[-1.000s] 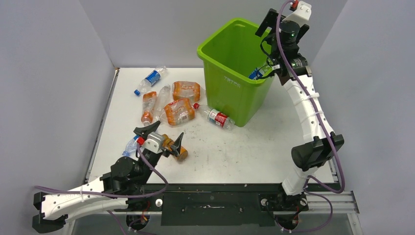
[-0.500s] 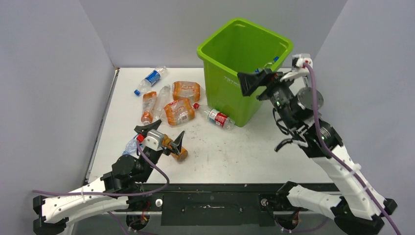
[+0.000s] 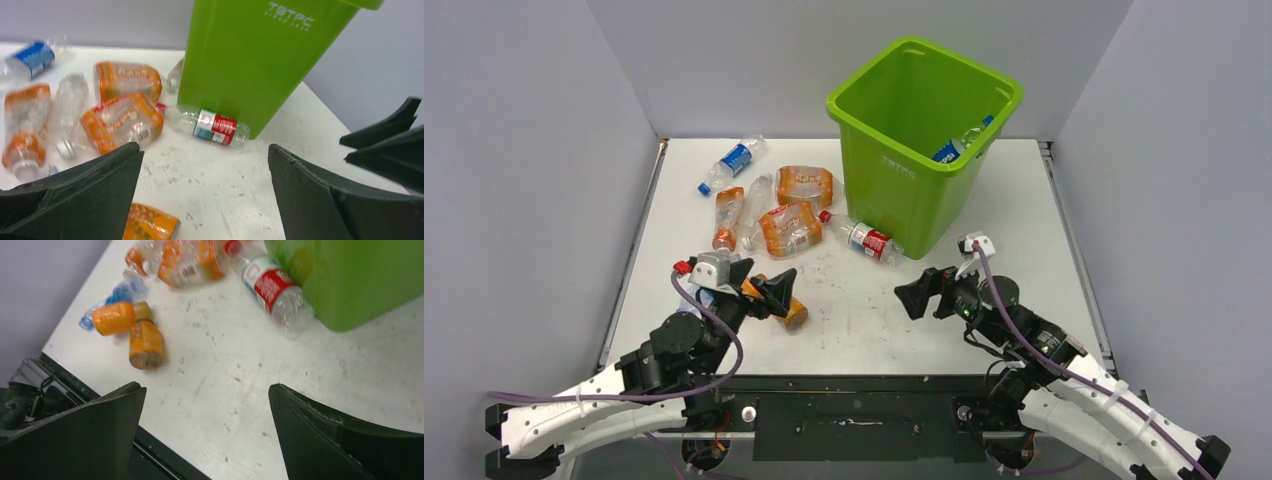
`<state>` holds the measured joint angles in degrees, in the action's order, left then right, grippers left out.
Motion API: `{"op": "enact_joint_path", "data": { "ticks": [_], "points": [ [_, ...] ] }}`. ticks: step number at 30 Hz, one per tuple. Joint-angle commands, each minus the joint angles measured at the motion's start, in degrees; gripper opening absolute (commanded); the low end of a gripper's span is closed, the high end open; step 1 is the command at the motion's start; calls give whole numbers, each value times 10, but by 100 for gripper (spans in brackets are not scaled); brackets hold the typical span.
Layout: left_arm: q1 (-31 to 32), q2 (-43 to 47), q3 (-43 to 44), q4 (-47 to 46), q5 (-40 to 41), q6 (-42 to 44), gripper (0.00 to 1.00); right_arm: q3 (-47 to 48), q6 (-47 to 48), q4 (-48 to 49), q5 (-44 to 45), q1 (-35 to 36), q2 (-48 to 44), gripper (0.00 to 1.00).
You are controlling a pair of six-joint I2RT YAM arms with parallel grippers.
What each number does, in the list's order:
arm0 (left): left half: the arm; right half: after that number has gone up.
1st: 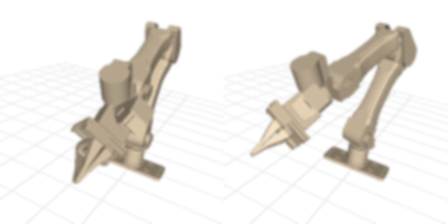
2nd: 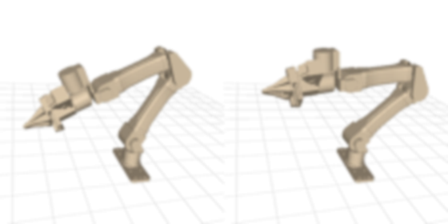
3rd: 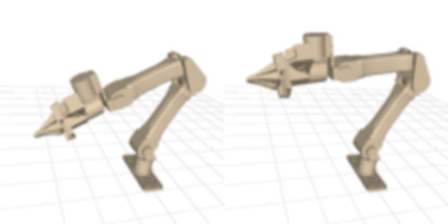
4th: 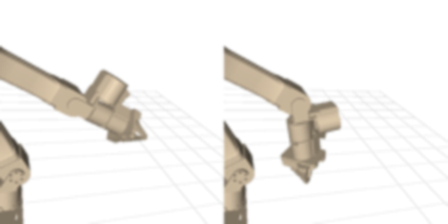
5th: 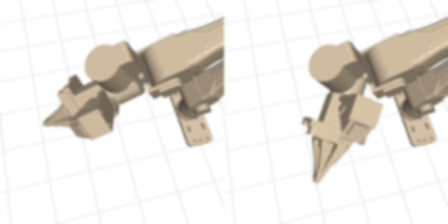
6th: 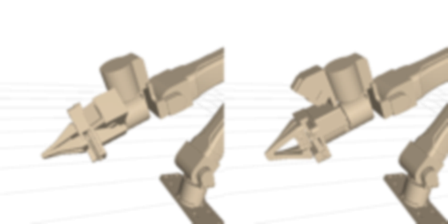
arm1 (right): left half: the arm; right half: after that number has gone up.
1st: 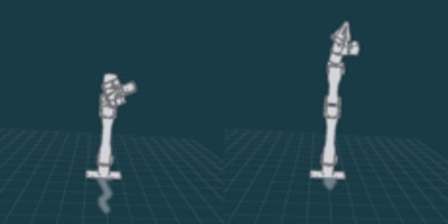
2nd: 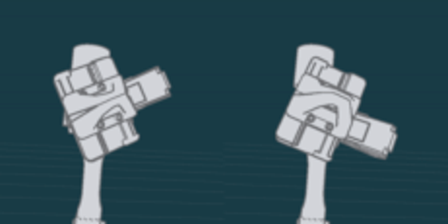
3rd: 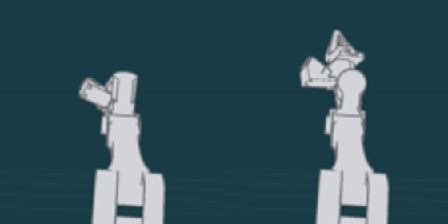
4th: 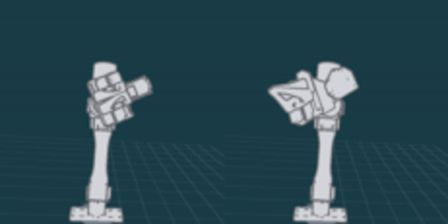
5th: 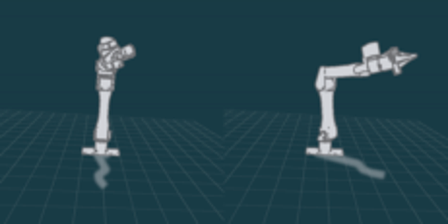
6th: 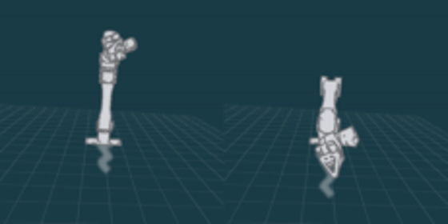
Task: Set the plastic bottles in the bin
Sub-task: Pick up the plastic bottle at the center of the board.
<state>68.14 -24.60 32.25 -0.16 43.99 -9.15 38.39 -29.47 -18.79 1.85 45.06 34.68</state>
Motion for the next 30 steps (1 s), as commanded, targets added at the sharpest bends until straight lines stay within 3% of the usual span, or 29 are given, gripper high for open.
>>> {"op": "enact_joint_path", "data": {
  "ticks": [1, 5, 8, 18, 25, 30],
  "points": [
    [-2, 6, 6, 201, 79, -272, 96, -63, -45, 60, -14, 3, -27, 100],
    [-2, 12, -20, 266, 44, -340, 96, -107, -65, 91, -14, 2, -31, 100],
    [-2, -6, -32, 305, 62, -407, 96, -142, -84, 127, -31, 2, -33, 100],
    [-11, -167, -52, 329, 91, -700, 96, -188, -123, 177, -46, 7, -1, 100],
    [-77, -271, -24, 326, 50, -769, 96, -187, -132, 166, -41, 14, -20, 100],
    [-145, -317, -20, 293, -8, -763, 96, -185, -132, 157, -37, 16, -29, 100]
  ]
}}
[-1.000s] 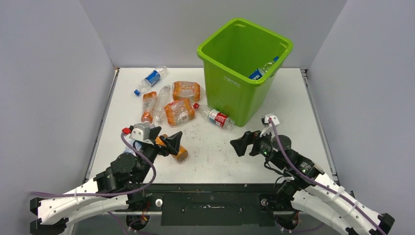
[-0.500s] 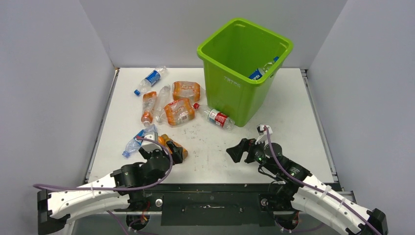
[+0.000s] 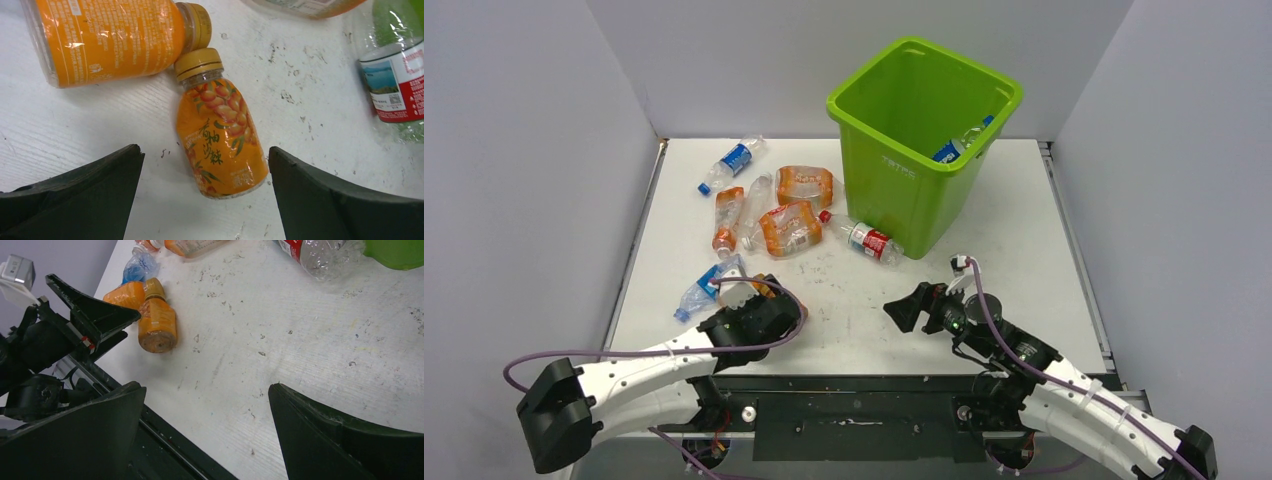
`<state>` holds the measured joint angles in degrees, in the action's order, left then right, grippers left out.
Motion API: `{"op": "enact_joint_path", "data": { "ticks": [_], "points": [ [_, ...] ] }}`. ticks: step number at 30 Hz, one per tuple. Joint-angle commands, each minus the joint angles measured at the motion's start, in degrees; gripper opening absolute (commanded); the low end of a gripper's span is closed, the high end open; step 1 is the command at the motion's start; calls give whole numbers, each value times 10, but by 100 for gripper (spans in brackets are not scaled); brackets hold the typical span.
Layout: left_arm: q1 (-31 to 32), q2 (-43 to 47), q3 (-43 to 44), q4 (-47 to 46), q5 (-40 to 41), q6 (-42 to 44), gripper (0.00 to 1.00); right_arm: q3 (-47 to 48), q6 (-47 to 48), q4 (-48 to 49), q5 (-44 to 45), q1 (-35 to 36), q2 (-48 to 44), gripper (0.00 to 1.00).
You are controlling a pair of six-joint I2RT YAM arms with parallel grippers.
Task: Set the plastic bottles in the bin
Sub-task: Pick up the plastic bottle at the center of the board.
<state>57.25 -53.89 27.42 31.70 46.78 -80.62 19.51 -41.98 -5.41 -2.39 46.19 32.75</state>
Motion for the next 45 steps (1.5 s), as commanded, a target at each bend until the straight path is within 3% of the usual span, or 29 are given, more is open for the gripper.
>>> {"op": "enact_joint_path", "data": {
  "ticks": [1, 9, 18, 21, 27, 31, 35, 40, 45],
  "points": [
    [-39, -33, 29, -39, -39, -44, 96, 4, -6, 23, 5, 4, -10, 100],
    [-57, -112, 42, -93, -58, -21, 99, 4, -8, 21, 7, 8, -9, 100],
    [-58, -146, 13, -170, -83, -12, 72, 13, -4, -1, 11, 11, -25, 100],
    [-58, -142, -1, -194, -90, 2, 54, 18, -1, -13, 14, 12, -33, 100],
    [-50, -122, 11, -217, -113, 95, 36, 33, 9, -34, 12, 12, -47, 100],
    [-4, -60, 62, -169, -79, 184, 33, 77, 35, -73, 13, 13, -61, 100],
    [39, 33, 114, -159, -83, 337, 33, 130, 63, -107, 7, 13, -78, 100],
    [47, 150, 146, -220, -241, 586, 32, 172, 76, -87, -54, 13, -107, 100],
    [47, 186, 193, -206, -430, 772, 26, 181, 65, 13, -126, 12, -133, 95]
  ]
}}
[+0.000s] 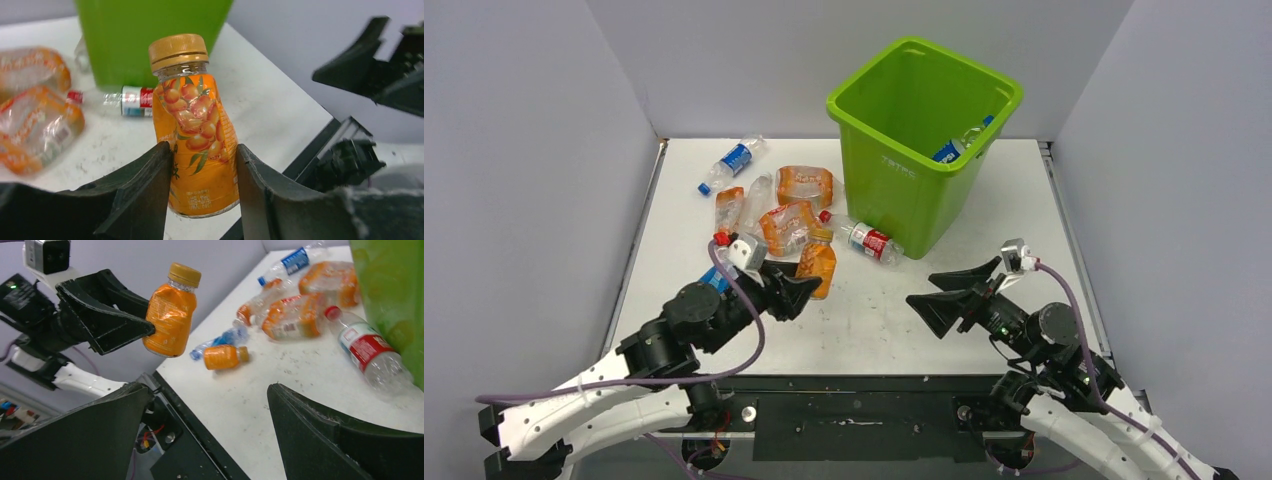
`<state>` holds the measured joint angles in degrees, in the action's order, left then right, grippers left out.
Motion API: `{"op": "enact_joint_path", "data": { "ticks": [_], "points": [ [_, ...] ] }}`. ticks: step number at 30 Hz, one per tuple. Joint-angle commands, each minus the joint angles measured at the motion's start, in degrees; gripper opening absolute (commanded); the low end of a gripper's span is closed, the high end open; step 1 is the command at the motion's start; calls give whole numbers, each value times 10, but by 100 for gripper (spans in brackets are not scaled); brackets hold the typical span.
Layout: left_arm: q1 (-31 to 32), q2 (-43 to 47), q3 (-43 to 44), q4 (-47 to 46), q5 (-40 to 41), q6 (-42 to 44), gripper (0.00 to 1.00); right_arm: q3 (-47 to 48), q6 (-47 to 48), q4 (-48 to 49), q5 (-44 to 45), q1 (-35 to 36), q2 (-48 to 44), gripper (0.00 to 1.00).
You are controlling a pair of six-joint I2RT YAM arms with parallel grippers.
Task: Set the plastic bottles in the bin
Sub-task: Pick up the plastic bottle at the center of the board.
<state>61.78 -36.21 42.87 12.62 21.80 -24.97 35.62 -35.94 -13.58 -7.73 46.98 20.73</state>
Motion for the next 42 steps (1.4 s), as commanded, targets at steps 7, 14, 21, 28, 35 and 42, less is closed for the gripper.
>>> {"op": "enact_joint_path", "data": {
  "ticks": [7, 14, 21, 28, 35, 42],
  "points": [
    [2, 18, -55, -128, -302, 356, 14, 105, 18, 108, -104, 5, 109, 95],
    [0, 63, -174, -334, -294, 354, 0, 117, -11, 137, -76, 5, 167, 96],
    [0, 94, -194, -335, -271, 345, 0, 86, -65, 220, -83, 24, 230, 98],
    [2, 112, -198, -327, -253, 336, 0, 109, -41, 234, -19, 104, 280, 98],
    [3, 105, -196, -327, -257, 332, 0, 130, -12, 218, 95, 174, 304, 95],
    [3, 107, -194, -323, -263, 332, 0, 123, -8, 249, 150, 179, 302, 91]
  ]
}}
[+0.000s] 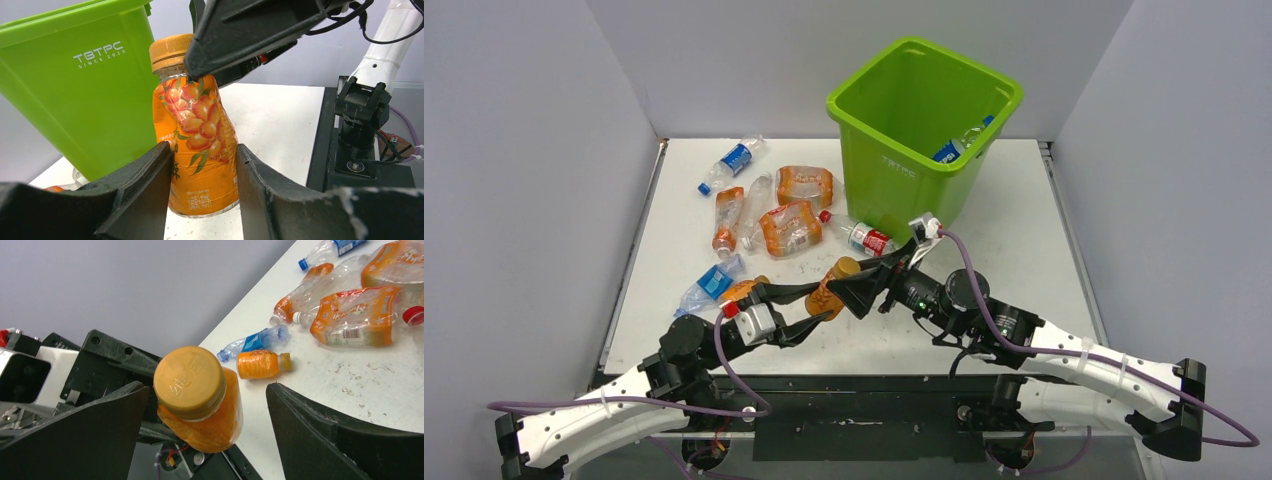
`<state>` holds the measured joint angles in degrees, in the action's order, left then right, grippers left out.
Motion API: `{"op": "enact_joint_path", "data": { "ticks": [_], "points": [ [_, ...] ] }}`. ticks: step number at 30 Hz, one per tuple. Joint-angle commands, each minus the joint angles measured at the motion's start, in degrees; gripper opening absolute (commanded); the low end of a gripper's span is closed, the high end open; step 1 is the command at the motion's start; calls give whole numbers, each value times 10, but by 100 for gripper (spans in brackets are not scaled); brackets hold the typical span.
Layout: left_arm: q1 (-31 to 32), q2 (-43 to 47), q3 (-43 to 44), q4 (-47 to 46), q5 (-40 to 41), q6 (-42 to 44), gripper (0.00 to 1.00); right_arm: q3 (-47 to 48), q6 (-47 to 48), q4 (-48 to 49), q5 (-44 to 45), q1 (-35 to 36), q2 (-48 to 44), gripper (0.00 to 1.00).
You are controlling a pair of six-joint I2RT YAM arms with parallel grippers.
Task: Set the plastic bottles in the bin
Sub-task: Pick up the plastic bottle at the center of the board.
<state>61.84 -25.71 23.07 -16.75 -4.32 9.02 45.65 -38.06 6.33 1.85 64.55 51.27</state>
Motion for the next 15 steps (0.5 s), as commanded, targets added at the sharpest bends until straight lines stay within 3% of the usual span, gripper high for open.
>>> {"op": "enact_joint_path", "data": {
  "ticks": [1, 5, 11, 13, 14, 15],
  "points": [
    [2, 2, 4, -30, -2, -8, 0, 25, 13, 51, 57, 3, 0, 89],
    [2, 3, 5, -28, -5, -8, 0, 28, 13, 59, 51, 3, 18, 74],
    [3, 1, 5, -28, -3, -11, 0, 29, 13, 66, 24, 4, 32, 39],
    [3, -3, 6, -30, 4, -16, 0, 31, 13, 66, 11, 4, 35, 23],
    [3, -5, 6, -33, 12, -20, 2, 32, 15, 65, 8, 4, 35, 10],
    [4, -6, 6, -35, 20, -24, 16, 33, 15, 60, 7, 5, 34, 6]
  ]
}}
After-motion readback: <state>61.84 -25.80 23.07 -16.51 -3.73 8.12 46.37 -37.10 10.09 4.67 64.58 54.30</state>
